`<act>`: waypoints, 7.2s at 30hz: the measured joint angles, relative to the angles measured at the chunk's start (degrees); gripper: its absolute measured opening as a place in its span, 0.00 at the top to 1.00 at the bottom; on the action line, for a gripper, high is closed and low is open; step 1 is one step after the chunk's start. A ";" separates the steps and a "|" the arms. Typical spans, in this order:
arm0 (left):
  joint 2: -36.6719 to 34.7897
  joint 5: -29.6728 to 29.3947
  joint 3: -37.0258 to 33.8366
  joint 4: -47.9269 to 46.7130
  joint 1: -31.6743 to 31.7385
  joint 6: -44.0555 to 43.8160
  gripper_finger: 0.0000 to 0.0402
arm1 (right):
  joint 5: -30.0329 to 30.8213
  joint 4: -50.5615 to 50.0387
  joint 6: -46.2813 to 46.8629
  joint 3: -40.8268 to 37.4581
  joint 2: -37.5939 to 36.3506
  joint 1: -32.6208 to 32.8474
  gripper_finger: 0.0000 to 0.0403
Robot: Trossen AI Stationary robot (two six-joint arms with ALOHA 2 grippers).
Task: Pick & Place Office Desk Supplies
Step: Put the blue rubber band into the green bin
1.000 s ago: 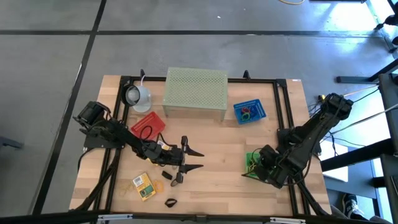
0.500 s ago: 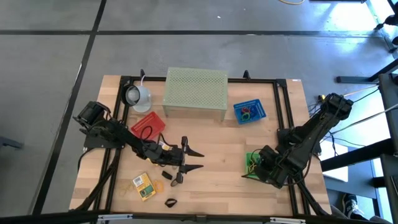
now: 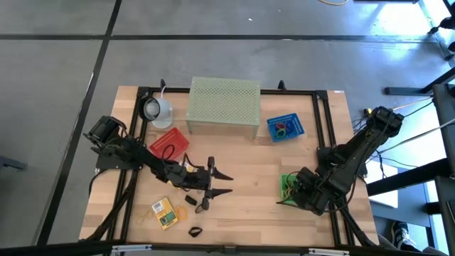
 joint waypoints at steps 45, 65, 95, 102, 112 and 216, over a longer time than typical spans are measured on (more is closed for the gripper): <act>0.04 10.08 14.18 -85.34 -4.51 -21.77 0.56 | 46.65 2.16 -32.98 16.66 0.00 -0.17 0.62; 3.57 9.13 14.64 -88.13 -4.44 -25.92 0.56 | 46.65 2.23 -32.85 16.66 0.00 -0.17 0.62; 6.48 1.66 26.26 -88.38 -3.66 -14.70 0.99 | 52.58 2.66 -32.87 16.64 0.00 -0.20 0.62; 6.47 -6.51 37.82 -84.96 -4.15 -13.51 0.99 | 53.26 3.55 -32.96 16.64 0.02 -0.33 0.62; 6.38 1.89 42.84 -70.46 -5.17 -4.31 0.99 | 53.23 16.74 -56.32 16.62 6.39 -1.05 0.62; 7.13 9.86 42.93 -67.66 -3.96 8.69 0.99 | 11.07 58.29 -94.36 16.62 16.70 -14.18 0.62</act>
